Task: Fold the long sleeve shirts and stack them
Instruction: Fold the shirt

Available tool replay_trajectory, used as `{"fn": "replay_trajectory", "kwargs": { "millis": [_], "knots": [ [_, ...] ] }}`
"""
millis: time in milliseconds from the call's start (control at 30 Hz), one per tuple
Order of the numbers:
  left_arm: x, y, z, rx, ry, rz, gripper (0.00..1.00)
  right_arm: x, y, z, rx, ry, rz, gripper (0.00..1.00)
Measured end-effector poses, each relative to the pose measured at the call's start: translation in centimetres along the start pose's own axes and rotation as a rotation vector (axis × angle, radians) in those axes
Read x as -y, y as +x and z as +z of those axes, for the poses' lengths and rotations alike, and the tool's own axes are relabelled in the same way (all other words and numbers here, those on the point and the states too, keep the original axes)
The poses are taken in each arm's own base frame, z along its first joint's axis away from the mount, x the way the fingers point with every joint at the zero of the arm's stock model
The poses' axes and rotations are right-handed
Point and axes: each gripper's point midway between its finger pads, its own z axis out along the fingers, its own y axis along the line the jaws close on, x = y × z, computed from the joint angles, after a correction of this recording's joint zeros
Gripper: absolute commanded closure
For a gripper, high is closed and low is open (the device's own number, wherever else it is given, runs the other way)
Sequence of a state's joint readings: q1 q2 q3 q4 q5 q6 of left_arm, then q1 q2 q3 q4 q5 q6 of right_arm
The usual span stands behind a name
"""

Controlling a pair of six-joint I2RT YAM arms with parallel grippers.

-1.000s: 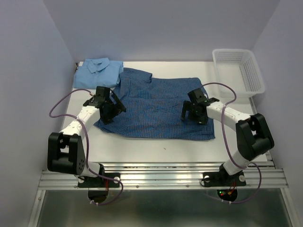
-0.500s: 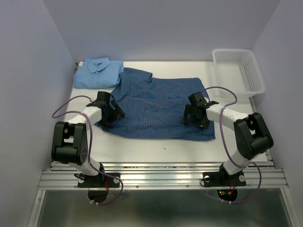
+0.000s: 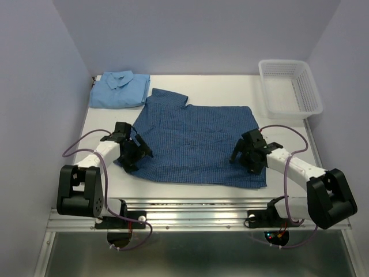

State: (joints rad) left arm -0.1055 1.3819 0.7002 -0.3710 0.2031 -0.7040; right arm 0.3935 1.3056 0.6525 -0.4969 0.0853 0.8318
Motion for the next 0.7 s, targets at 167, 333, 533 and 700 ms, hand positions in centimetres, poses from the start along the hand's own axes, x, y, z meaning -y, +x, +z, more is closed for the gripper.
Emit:
{"fn": "replay_trajectory", "kwargs": {
  "millis": [167, 333, 533, 700],
  "knots": [
    [-3.2, 2.7, -2.5, -0.095, -0.157, -0.001, 0.01, 0.9, 1.8, -1.1, -0.079, 0.017, 0.018, 0.00],
    [0.7, -0.7, -7.8, 0.037, -0.052, 0.067, 0.01, -0.2, 0.4, -3.1, -0.093, 0.034, -0.038, 0.00],
    [10.5, -8.8, -12.1, 0.272, 0.215, 0.169, 0.01, -6.4, -7.4, -6.4, 0.169, -0.136, -0.110, 0.00],
    [19.3, -15.3, -10.7, 0.327, 0.376, 0.336, 0.01, -7.9, -8.8, -5.8, 0.219, -0.179, -0.157, 0.00]
  ]
}}
